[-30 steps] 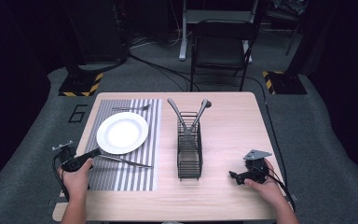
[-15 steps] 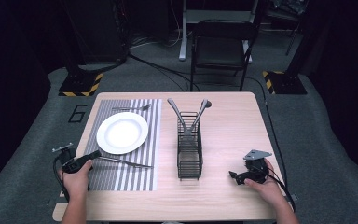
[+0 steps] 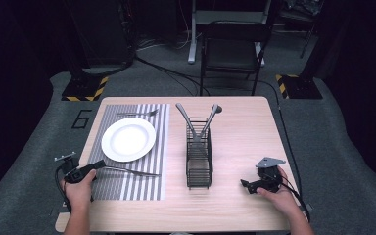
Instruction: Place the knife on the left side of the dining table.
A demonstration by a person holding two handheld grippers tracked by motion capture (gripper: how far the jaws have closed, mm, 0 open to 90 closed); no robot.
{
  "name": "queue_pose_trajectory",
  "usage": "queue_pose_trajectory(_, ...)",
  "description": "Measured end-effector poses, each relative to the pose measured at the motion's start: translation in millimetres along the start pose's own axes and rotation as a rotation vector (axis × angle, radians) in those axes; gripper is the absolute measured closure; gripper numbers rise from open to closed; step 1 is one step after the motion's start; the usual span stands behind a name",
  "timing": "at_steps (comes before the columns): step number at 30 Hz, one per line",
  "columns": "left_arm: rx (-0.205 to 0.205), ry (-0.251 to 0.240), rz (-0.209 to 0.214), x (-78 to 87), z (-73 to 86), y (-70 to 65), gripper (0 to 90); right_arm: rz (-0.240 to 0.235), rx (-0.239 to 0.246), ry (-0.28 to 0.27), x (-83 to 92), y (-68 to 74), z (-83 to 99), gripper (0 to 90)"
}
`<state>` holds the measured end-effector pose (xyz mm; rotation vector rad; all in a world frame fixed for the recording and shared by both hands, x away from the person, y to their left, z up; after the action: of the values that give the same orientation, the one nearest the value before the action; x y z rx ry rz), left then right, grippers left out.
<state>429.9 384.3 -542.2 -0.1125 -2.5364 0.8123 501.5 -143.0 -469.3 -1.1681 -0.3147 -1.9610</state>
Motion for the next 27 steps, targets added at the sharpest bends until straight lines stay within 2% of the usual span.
queue_pose_trajectory(5,-0.013,0.012,-0.011,1.0,3.0,3.0,69.2,0.000,0.000,0.000,0.0,0.0,0.0,0.0)
queue_pose_trajectory(10,-0.002,0.031,-0.024,-0.7,6.9,7.4,68.7,0.000,0.000,0.000,0.0,0.0,0.0,0.0)
queue_pose_trajectory(17,-0.050,0.055,-0.054,-2.5,9.4,9.8,67.6,0.000,0.000,-0.001,0.0,0.0,0.0,0.0)
queue_pose_trajectory(24,-0.049,0.064,-0.059,-3.4,10.7,11.0,67.4,0.000,0.000,0.000,0.0,0.0,0.0,0.0)
queue_pose_trajectory(27,-0.066,0.063,-0.068,-3.3,10.5,11.0,66.8,0.000,0.000,0.000,0.0,0.0,0.0,0.0)
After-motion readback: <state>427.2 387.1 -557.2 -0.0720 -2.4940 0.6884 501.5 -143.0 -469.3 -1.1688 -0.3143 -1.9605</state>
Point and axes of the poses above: each handheld gripper's, and its own axes: x roughly backward along the jaws, z roughly out of its underside, y roughly to its left, the point moved 6 cm from there along -x, roughly forward along the jaws, and after that the axes turned 15 degrees about -y, right-handed, at the moved point
